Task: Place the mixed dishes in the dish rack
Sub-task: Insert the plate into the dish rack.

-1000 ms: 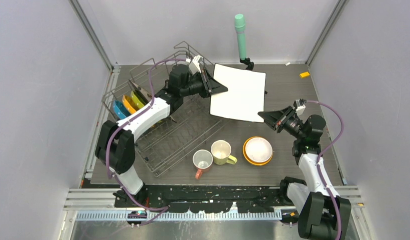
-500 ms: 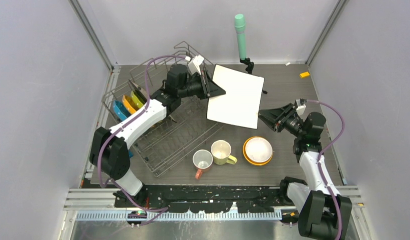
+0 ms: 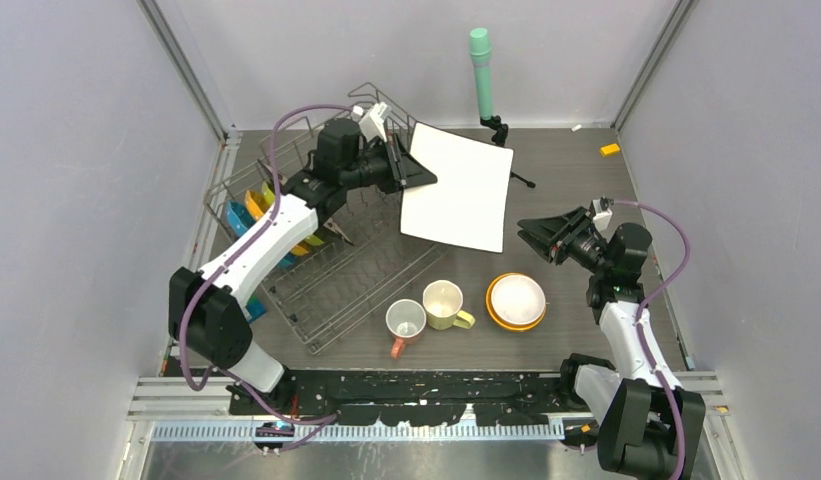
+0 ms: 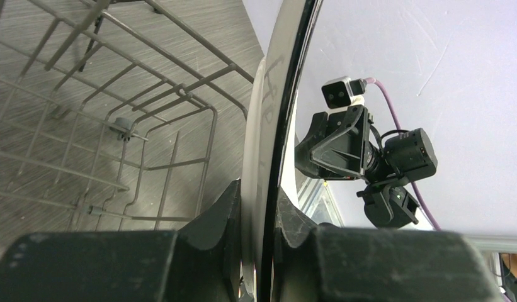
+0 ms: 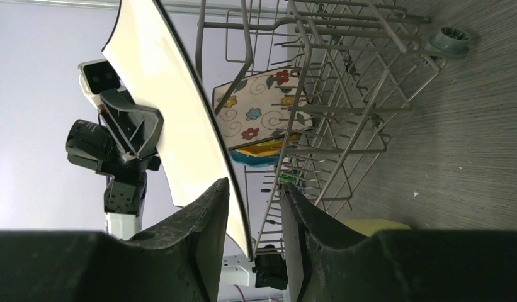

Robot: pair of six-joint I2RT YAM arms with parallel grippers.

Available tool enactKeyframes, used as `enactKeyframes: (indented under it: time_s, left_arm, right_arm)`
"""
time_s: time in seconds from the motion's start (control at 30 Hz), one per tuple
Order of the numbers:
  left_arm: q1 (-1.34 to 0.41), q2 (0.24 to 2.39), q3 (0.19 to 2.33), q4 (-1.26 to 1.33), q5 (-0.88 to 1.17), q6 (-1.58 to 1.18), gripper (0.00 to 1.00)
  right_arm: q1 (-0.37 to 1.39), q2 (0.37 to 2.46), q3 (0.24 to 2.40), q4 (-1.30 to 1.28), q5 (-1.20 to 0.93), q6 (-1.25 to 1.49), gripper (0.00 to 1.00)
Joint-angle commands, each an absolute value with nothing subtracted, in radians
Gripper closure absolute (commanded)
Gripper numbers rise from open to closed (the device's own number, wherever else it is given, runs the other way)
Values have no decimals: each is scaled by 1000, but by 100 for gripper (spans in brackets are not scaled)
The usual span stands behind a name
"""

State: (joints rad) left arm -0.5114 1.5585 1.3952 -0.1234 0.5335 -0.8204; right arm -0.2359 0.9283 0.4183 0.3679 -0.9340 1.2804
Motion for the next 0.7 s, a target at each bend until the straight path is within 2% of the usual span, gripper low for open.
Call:
enactKeyframes:
  time_s: [0.0,0.13,0.33,0.67]
  left_arm:
    - [-465,1452,1495,-171,444,-834,100]
    - [-442,1434,1550,-303,359,-834,100]
    - [-434,1397,1629,-526,117,-771,100]
    - [-413,1339,1673,-701,-211,-784,100]
  right_arm:
    - [-239,938,459,362,-931,1251,59]
    - [-238,934,463,342,-925,1242,59]
    - [-239,907,479,282,-913,1204,48]
    - [-241,910,509,200,-896,1139,47]
